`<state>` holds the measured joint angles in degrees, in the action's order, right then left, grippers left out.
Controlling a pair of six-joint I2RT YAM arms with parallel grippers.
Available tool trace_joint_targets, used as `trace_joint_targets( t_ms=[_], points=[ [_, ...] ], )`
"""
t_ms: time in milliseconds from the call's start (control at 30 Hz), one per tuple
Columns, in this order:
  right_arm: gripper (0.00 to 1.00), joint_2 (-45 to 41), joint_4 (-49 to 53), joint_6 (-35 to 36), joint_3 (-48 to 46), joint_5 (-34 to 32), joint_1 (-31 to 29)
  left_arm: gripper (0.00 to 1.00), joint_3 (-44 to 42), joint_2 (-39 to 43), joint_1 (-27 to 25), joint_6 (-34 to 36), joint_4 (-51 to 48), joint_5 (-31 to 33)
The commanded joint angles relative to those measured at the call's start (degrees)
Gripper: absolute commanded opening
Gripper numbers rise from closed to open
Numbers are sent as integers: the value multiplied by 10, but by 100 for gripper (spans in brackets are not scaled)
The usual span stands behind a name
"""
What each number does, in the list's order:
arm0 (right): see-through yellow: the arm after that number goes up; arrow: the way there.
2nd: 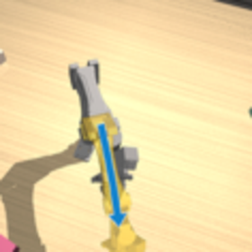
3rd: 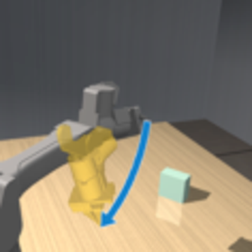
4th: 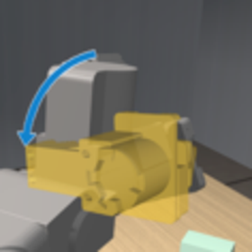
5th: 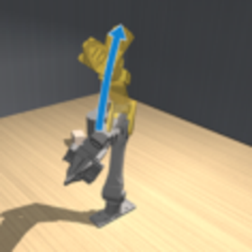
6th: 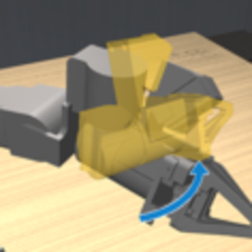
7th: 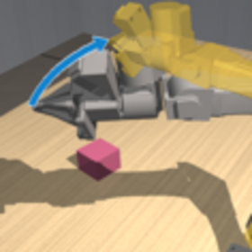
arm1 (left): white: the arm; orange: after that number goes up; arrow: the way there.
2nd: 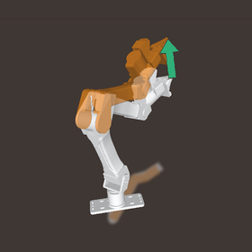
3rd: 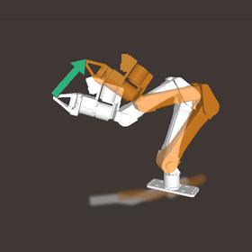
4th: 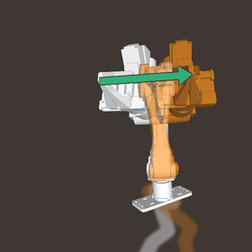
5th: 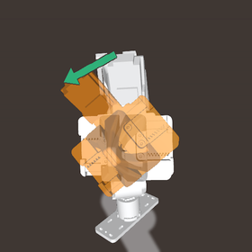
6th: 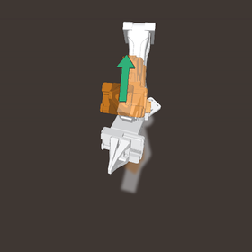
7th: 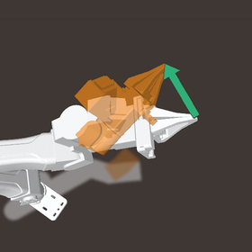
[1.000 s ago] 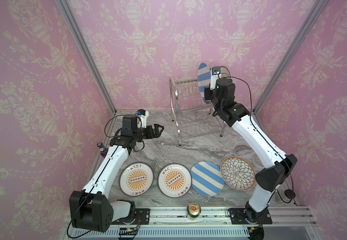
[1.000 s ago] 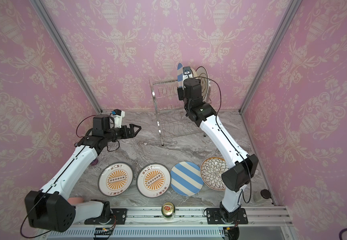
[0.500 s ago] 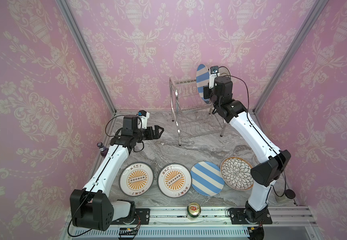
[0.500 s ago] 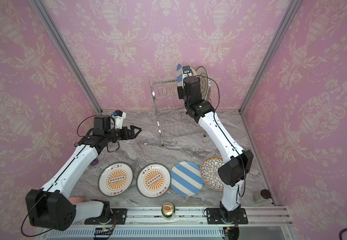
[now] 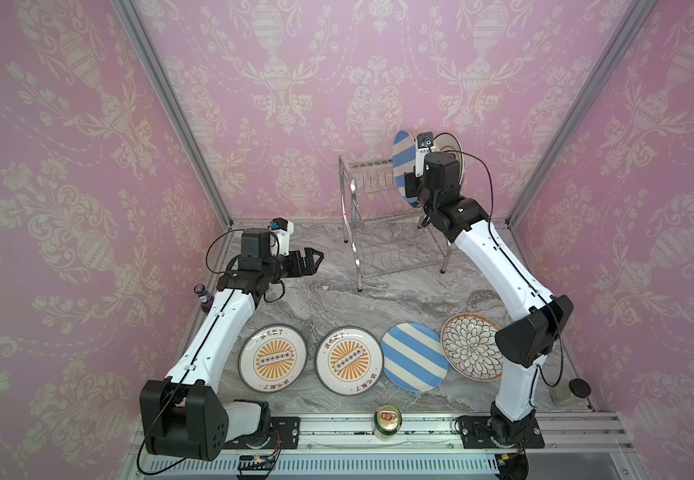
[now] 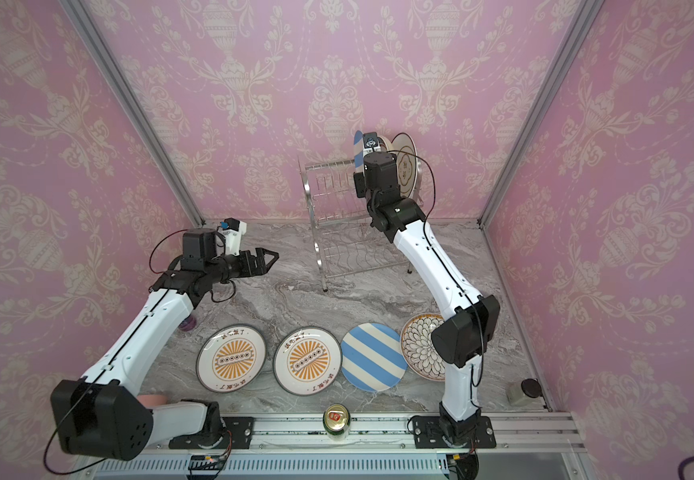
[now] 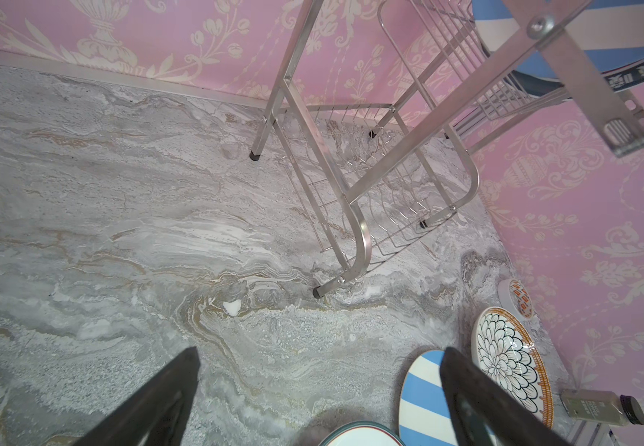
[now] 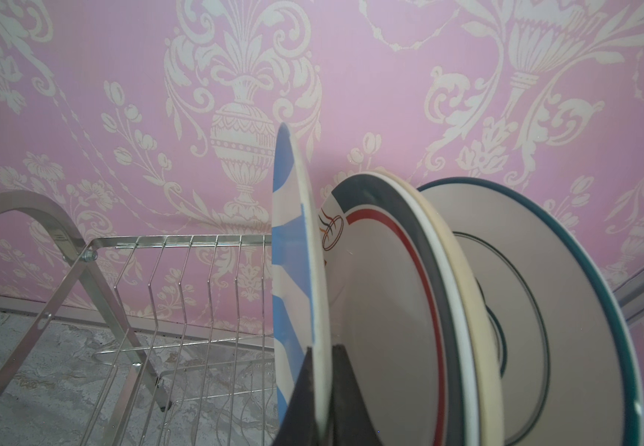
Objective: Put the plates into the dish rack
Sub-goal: 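Carry the striped plate into the rack slot beside the green-rimmed plate, then open the right gripper and withdraw it up from the striped plate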
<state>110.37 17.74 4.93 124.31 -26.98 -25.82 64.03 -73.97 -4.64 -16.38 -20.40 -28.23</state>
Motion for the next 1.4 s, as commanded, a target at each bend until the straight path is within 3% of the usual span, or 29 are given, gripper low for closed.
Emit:
trace_joint_targets(
  t_ms=[0,267,933,1133,1367],
  points=[
    [0,3,-11,15,46,-12,4,99,7,4,4,-2,10,-14],
    [0,30,11,32,85,-18,5,99,2,-1,5,-4,12,-20],
    [0,24,5,27,33,-3,18,99,5,-1,5,3,4,-14],
    [8,26,17,27,24,4,25,99,3,3,5,6,2,-9],
    [8,21,32,22,39,20,25,99,3,3,6,4,2,-8]
  ],
)
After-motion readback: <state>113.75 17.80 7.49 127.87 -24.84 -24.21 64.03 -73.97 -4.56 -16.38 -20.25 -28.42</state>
